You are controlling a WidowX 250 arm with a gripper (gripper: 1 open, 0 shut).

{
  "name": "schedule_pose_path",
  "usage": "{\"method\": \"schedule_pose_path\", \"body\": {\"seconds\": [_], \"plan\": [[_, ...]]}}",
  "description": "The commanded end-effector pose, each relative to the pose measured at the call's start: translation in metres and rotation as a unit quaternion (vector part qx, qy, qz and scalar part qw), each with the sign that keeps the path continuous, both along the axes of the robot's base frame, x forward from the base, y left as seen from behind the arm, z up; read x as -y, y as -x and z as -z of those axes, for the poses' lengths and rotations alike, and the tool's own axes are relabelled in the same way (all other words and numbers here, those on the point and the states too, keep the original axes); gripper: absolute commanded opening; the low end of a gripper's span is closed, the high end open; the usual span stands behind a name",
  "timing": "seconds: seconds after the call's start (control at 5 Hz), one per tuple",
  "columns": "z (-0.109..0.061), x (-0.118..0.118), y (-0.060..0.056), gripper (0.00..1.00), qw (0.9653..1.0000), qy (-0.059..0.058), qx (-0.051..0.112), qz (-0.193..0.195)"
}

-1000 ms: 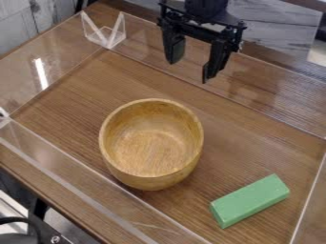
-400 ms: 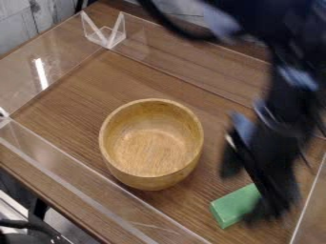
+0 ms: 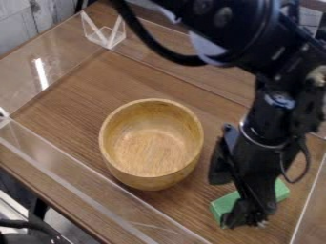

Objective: Put the green block in the brown bowl

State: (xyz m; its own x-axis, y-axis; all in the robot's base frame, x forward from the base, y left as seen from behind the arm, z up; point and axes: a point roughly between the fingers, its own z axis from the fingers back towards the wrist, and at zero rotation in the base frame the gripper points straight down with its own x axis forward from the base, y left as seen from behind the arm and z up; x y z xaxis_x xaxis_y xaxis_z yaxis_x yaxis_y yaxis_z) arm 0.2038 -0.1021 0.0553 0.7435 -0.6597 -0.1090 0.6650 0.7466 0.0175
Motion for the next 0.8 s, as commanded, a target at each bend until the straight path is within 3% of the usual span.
{"method": "schedule_pose_path", "body": {"seconds": [0.0, 0.4, 0.6], "plan": [[-0.001, -0.001, -0.011, 1.00, 0.9996, 0.011, 0.026, 0.007], [0.016, -0.003, -0.016, 1.00, 0.9993, 0.019, 0.031, 0.006], [0.020, -0.003, -0.016, 0.00, 0.9992, 0.025, 0.030, 0.004]]}}
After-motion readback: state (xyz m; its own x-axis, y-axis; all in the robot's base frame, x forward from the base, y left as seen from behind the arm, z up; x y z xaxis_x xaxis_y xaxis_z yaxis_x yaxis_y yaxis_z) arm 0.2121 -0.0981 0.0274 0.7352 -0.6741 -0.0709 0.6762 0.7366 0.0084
